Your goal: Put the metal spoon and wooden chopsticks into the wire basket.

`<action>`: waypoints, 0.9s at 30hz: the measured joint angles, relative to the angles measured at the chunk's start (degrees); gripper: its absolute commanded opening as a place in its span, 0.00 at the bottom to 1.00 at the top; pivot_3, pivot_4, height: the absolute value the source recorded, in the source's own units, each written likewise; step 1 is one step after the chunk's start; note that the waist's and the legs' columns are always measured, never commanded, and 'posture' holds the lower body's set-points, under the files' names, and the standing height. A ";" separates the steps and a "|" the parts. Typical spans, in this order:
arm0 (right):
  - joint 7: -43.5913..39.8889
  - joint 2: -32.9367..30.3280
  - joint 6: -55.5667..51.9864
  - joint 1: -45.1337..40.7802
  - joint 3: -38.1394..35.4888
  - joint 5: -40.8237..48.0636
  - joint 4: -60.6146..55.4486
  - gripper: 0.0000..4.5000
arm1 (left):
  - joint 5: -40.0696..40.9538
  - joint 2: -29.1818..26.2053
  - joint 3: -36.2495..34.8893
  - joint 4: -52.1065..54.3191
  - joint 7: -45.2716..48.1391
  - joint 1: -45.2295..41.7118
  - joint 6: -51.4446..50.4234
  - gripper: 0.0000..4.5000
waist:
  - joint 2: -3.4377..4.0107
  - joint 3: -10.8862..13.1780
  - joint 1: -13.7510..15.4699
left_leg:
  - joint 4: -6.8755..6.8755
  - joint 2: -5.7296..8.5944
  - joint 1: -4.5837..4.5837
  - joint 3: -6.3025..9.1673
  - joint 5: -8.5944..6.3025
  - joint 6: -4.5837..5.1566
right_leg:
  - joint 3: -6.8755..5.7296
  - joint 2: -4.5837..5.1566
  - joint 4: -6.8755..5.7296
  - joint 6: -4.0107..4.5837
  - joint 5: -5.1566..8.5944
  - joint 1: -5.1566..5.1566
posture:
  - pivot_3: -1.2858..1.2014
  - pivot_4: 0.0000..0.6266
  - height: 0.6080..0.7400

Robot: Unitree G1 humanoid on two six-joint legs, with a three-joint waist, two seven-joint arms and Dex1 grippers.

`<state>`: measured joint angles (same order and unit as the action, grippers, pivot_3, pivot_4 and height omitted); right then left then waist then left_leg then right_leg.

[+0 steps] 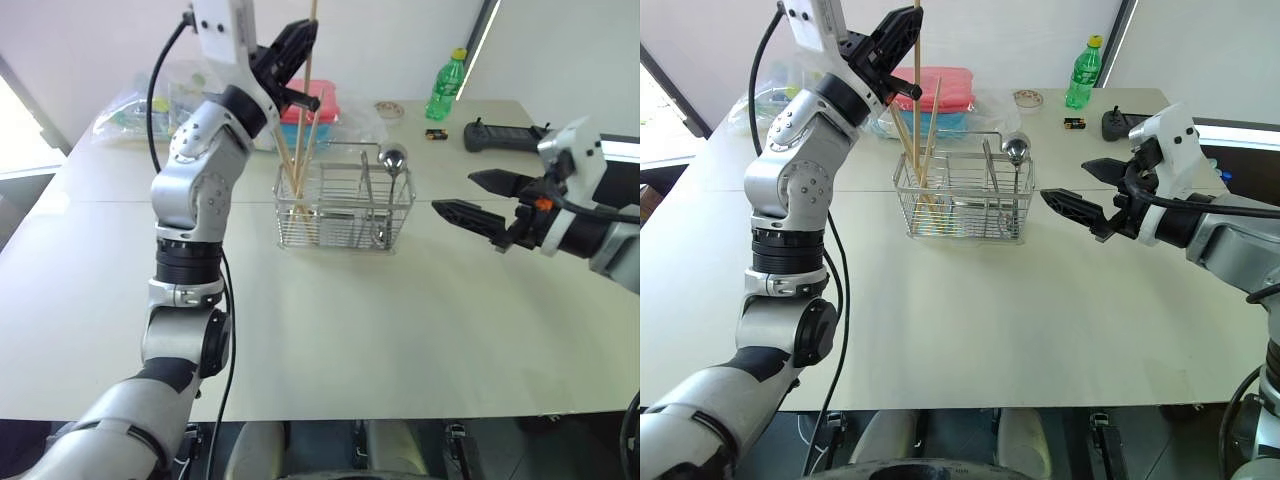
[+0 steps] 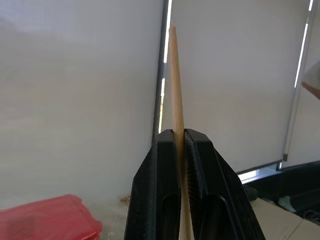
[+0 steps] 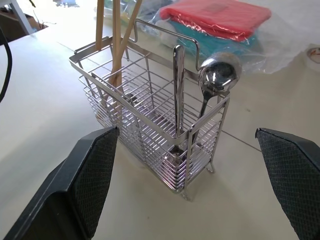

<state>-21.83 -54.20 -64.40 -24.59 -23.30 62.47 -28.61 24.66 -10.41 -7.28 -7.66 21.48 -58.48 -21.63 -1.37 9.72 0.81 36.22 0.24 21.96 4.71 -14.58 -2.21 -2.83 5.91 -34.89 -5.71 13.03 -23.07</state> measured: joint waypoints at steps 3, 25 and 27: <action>0.48 0.00 -0.04 0.00 -0.09 0.30 -0.15 1.00 | -0.53 0.52 0.72 -1.87 0.97 0.70 0.89 0.34 | 0.00 0.00 0.01 | 0.01 0.00 0.00 0.00 0.00 0.00 | 0.00 0.00 -0.01 0.00 0.00 0.00 | 0.52 0.24 0.76; -8.78 -3.39 6.01 10.23 -0.73 -7.59 1.88 1.00 | 9.78 -37.47 4.18 14.90 24.69 17.69 -29.24 0.99 | 0.12 0.00 -1.46 | -0.15 -0.03 -0.10 -0.04 -0.04 0.06 | 0.08 -0.02 -0.09 0.28 0.18 -0.12 | 0.52 0.24 0.76; -9.56 -3.32 6.94 11.09 -0.79 -8.90 2.79 1.00 | 9.66 -42.42 4.21 16.26 29.35 22.28 -28.86 0.99 | 0.13 0.01 -1.38 | -0.13 -0.05 -0.10 -0.04 -0.04 0.06 | 0.08 -0.02 -0.09 0.39 0.23 -0.12 | 0.52 0.24 0.76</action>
<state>-31.39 -57.52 -57.46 -13.50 -24.08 53.57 -25.82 34.32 -52.83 -3.07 8.60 50.82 -36.20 -50.48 -1.24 9.72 -0.57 36.10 0.19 21.86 4.68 -14.62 -2.15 -2.75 5.90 -34.98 -5.31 13.26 -23.19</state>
